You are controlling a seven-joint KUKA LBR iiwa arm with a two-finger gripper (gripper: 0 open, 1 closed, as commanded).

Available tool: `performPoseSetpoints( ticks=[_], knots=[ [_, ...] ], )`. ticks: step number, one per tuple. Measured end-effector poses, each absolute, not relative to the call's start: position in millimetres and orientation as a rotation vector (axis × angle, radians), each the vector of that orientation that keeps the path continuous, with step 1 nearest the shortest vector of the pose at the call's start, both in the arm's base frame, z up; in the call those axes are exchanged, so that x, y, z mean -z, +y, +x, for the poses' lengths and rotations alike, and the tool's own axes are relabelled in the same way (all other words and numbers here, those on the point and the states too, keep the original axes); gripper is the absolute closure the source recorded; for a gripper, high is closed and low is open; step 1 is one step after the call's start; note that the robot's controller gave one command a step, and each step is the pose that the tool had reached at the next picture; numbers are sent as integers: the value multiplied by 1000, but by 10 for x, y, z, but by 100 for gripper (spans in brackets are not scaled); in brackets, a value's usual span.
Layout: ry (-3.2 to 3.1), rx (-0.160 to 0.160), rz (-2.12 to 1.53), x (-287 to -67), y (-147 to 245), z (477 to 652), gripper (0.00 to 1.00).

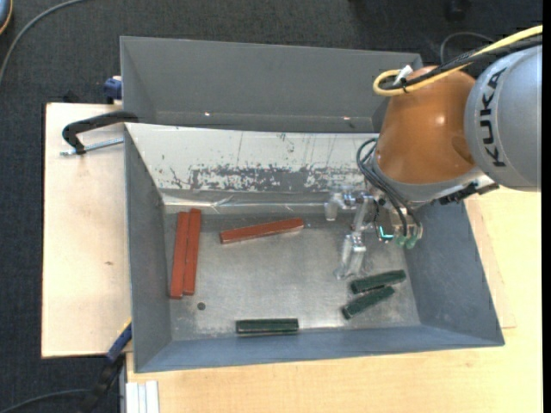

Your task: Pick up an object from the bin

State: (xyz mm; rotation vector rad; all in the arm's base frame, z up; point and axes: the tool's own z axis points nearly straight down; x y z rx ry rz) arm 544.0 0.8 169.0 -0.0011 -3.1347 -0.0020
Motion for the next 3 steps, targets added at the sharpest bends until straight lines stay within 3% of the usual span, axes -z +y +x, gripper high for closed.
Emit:
performPoseSetpoints(
  ticks=[1,2,3],
  knots=[
    [-3137,5,218,-703,541,6004,0],
    [-3140,3,213,-745,522,6008,100],
    [-3108,-1,549,-2302,500,5938,100]
  ],
)
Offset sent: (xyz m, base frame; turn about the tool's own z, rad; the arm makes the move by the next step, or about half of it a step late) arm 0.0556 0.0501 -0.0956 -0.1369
